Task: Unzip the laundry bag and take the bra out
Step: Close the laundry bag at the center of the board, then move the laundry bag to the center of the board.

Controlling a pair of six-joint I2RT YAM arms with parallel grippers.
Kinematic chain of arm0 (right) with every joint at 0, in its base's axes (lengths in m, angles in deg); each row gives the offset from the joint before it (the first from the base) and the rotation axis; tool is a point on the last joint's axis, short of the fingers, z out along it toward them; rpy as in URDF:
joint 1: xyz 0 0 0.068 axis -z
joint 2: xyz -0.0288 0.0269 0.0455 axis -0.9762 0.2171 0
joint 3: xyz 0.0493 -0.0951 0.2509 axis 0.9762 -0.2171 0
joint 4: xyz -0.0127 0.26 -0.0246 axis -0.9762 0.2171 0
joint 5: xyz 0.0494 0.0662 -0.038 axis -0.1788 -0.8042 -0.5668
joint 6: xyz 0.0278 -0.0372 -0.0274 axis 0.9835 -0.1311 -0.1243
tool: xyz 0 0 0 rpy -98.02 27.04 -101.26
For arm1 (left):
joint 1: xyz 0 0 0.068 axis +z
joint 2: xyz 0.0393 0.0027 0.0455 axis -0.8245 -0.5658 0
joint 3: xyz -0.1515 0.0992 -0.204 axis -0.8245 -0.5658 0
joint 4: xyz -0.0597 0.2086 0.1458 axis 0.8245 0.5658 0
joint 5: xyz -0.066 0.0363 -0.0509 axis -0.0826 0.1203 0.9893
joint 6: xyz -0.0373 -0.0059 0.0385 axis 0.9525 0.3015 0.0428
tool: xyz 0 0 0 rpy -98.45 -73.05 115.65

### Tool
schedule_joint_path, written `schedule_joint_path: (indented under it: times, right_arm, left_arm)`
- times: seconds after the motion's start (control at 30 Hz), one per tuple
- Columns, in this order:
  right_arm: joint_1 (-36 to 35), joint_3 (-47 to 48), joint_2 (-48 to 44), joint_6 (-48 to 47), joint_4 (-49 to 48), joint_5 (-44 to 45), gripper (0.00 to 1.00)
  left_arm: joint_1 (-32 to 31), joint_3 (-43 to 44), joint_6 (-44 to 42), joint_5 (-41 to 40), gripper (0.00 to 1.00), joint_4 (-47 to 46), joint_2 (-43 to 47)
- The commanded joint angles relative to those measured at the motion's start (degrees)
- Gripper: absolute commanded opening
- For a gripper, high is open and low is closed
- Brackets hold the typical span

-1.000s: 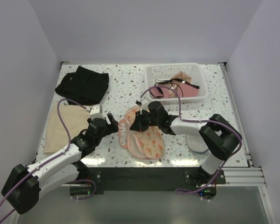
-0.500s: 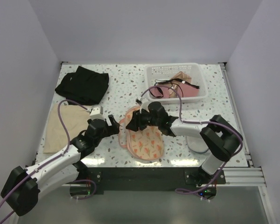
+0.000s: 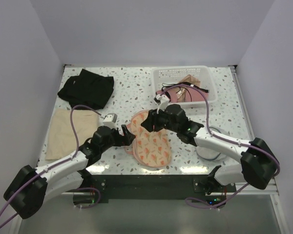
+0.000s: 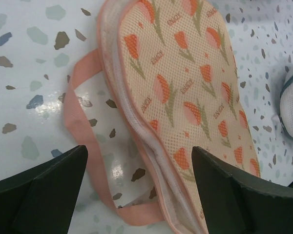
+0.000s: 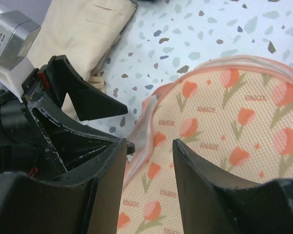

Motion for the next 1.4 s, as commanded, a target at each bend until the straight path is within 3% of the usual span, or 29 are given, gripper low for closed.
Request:
schedule_joint_path:
  times: [0.0, 0.27, 0.4, 0.87, 1.03, 1.17, 1.33, 1.37]
  right_arm:
    - [-0.32, -0.95, -4.82, -2.06, 6.53, 6.03, 0.49]
    - [-0.24, -1.31, -8.78, -2.77, 11.46, 9.82, 0.49]
    - [-0.32, -0.34, -9.40, -3.03, 12.87, 10.08, 0.49]
    - [-0.24, 1.68, -10.36, -3.12, 15.60, 13.95, 0.50]
    - [-0.24, 1.42, -11.25, -3.03, 15.77, 14.83, 0.51]
    - [-0.24, 0.98, -11.77, -3.21, 16.39, 15.09, 0.51]
    - [-0.24, 0.19, -13.35, -2.86, 17.09, 16.84, 0.51]
    - [-0.15, -0.16, -13.88, -2.77, 17.09, 17.11, 0.51]
  left_arm:
    - [-0.18, -0.76, -0.31, 6.78, 0.93, -9.51, -2.82]
    - [-0.18, -0.94, 0.13, 9.77, 0.91, -12.95, -6.60]
    - [-0.18, -0.33, 0.04, 8.19, 0.87, -10.05, -8.01]
    - [-0.71, -0.59, 2.33, 10.47, 0.73, -14.79, -13.54]
    - [-1.06, -0.41, 2.94, 11.09, 0.61, -17.86, -16.79]
    - [-1.41, -0.42, 2.95, 10.65, 0.44, -19.19, -18.30]
    - [-1.50, 0.99, 1.28, 8.37, 0.29, -16.47, -18.12]
    - [-1.50, 1.69, 0.40, 8.02, 0.21, -16.03, -18.12]
